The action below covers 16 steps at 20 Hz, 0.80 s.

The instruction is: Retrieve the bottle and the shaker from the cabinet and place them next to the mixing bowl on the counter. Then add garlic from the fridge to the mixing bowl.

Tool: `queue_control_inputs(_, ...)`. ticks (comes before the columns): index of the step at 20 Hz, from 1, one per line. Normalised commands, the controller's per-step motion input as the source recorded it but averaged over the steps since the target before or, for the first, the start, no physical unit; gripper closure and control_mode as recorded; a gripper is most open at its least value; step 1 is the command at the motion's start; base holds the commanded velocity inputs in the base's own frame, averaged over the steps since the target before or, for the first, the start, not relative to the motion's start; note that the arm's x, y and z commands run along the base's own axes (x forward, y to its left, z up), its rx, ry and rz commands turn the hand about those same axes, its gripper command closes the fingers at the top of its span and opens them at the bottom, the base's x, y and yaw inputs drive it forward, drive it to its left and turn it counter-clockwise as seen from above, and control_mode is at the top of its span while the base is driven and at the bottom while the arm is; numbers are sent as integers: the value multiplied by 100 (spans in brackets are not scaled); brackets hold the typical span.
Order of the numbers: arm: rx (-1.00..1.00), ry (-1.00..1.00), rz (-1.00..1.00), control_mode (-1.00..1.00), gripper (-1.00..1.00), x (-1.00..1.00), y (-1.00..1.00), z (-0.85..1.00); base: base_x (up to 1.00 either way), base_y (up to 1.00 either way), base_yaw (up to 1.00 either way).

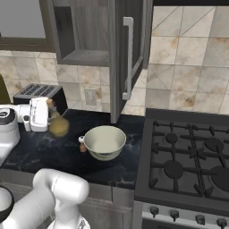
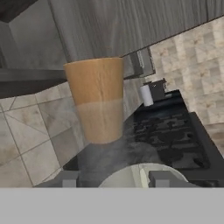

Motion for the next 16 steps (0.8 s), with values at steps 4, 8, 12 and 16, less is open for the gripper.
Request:
queue_control_inputs(4,3,5,-1,-100,100,52,1,-20,0,0,0)
queue_control_inputs(8,0,8,0,-100,100,46,-1,-37,0,0,0)
queue_control_inputs(12,0,1,-1,-100,100,29,0,-43,0,0,0)
queue_control_inputs(16,0,0,0,-100,100,24,0,-28,0,0,0)
